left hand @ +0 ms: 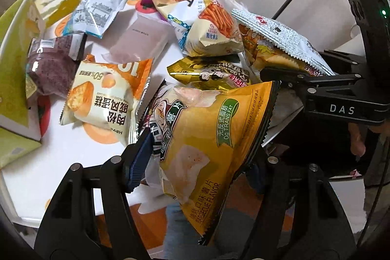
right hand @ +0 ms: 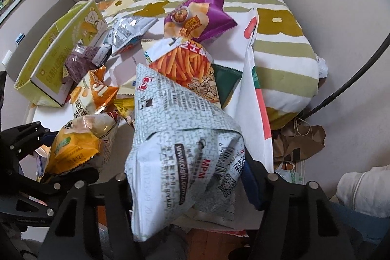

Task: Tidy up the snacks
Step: 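Grasp the yellow chip bag with the left tool while the right tool grasps the silver bag, then lower both bags into the green box and open both tools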

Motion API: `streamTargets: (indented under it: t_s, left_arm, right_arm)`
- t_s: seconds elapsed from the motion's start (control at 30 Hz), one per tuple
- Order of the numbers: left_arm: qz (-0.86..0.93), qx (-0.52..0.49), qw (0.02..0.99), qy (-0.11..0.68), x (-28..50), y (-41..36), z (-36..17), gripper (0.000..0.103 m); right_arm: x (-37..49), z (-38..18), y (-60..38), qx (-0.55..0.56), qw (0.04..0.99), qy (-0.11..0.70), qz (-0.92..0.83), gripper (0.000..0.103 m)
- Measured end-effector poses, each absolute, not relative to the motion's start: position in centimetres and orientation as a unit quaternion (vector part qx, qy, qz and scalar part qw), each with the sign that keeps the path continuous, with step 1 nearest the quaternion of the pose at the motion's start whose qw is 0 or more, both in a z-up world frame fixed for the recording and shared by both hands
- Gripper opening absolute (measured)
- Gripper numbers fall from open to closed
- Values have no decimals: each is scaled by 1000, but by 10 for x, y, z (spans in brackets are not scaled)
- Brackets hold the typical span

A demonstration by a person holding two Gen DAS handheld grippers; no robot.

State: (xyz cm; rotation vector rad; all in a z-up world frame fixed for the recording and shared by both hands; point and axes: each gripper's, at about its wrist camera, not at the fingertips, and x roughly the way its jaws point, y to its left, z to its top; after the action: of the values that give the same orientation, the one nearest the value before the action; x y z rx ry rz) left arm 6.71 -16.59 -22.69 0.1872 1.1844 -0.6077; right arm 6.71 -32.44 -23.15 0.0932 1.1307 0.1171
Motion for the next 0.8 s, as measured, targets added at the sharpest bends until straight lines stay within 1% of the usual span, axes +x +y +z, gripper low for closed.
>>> streamTargets:
  t_s: [0.33,0.63,0.8]
  left_arm:
    - [-280,51,799,529,54,-154,-193,64]
    - [-270,25,833,482,47,-134,-138,64]
    - [-248,24,854,457,58,-109,-110,64]
  right_arm:
    - [52,-195,-320,41,857,511,55,60]
    - [50,-144,-305,22,880,469,75,60]
    - [62,-115,-289,11,893,440,96,60]
